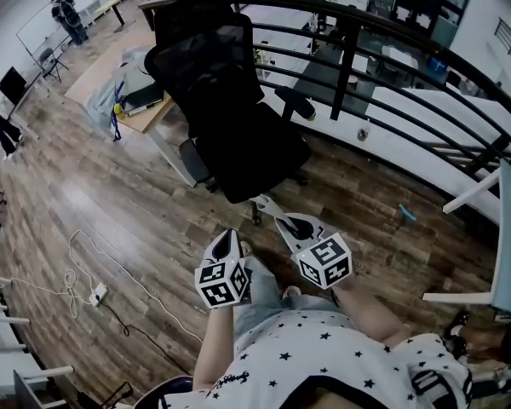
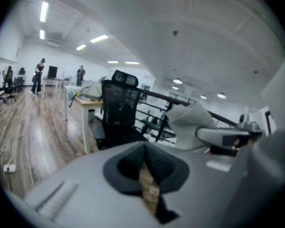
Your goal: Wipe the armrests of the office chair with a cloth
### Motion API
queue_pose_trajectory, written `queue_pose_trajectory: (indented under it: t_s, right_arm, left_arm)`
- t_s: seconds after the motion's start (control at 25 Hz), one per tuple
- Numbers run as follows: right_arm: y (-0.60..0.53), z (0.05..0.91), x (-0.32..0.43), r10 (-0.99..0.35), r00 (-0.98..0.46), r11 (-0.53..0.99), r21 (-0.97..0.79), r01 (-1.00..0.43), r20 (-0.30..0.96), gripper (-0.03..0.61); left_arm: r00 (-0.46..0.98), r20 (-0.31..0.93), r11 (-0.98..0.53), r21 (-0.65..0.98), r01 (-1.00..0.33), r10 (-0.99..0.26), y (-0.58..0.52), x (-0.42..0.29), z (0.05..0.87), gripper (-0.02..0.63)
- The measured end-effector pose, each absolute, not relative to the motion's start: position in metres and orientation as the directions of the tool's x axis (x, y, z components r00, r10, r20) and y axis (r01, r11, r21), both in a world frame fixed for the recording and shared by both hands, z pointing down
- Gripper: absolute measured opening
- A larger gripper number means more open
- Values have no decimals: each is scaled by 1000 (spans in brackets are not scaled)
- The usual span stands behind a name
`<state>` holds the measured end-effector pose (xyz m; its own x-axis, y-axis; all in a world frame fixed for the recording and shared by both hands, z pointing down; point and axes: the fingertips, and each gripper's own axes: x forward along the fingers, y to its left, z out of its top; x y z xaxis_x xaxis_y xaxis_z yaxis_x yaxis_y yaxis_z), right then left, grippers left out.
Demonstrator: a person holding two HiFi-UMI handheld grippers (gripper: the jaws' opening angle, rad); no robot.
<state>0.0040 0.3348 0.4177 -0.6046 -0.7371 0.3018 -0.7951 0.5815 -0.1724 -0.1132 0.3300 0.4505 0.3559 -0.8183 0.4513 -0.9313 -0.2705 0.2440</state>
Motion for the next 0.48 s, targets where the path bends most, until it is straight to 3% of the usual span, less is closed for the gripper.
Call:
queue_pose_trajectory:
  t_s: [0.48]
  right_arm:
    - [280,424,-6,-738,-592,570,-171,-804,324,26]
  left_arm:
    - [378,430,-281,273,-920,-820,268,-124,449,6]
